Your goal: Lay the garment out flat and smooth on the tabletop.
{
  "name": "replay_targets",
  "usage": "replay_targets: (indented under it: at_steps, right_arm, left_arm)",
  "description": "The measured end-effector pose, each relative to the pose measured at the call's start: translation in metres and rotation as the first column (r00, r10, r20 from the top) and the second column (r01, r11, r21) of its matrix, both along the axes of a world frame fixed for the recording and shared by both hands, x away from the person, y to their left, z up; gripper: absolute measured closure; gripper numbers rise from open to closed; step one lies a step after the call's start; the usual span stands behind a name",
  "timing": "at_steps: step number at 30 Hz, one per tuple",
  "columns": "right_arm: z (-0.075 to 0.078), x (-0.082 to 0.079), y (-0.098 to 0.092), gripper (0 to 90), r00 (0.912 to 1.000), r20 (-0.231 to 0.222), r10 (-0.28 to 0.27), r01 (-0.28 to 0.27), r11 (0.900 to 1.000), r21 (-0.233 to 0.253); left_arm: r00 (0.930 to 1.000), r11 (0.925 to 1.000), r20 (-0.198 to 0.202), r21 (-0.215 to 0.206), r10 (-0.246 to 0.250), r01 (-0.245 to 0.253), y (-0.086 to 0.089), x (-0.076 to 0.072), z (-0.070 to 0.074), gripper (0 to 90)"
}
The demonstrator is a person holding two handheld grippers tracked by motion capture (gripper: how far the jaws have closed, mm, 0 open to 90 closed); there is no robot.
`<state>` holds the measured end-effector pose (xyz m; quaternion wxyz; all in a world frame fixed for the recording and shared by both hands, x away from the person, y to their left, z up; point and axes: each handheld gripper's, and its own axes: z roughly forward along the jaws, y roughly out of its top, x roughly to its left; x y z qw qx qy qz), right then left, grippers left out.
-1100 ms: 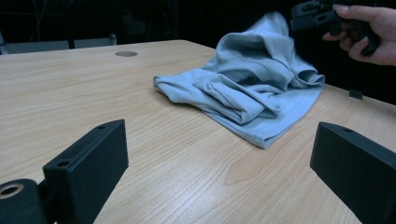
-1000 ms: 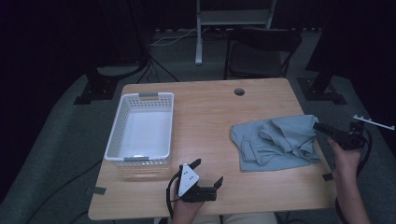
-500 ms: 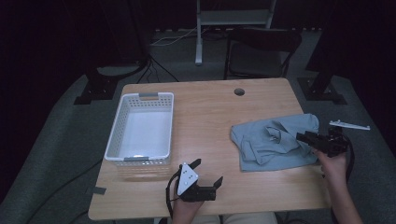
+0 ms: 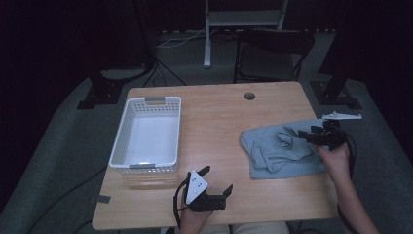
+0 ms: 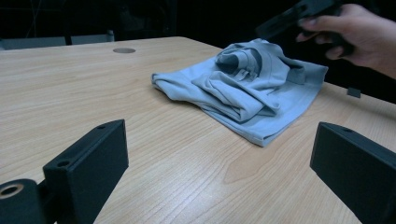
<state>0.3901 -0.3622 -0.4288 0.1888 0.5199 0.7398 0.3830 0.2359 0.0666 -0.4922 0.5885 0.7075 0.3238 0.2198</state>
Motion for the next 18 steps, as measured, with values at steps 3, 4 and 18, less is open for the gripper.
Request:
replay_targets:
  at_steps: [3,4,18]
  right_arm:
    - [-0.006,0.012,0.008,33.0,0.9997,-0.024,0.0,-0.001,0.998,-0.065]
    - [-0.007,0.015,0.011,35.7,0.9996,-0.028,-0.006,0.004,0.996,-0.092]
    - [0.01,-0.007,-0.021,88.4,0.9898,0.05,-0.134,0.139,0.98,-0.142]
  left_arm:
    - [1.0,1.0,0.001,0.0,0.0,0.0,0.0,0.0,0.0,4.9]
    - [1.0,1.0,0.001,0.0,0.001,-0.001,0.0,0.0,0.0,4.9]
    - [1.0,1.0,-0.001,-0.005,0.003,-0.003,0.001,0.0,0.0,4.9]
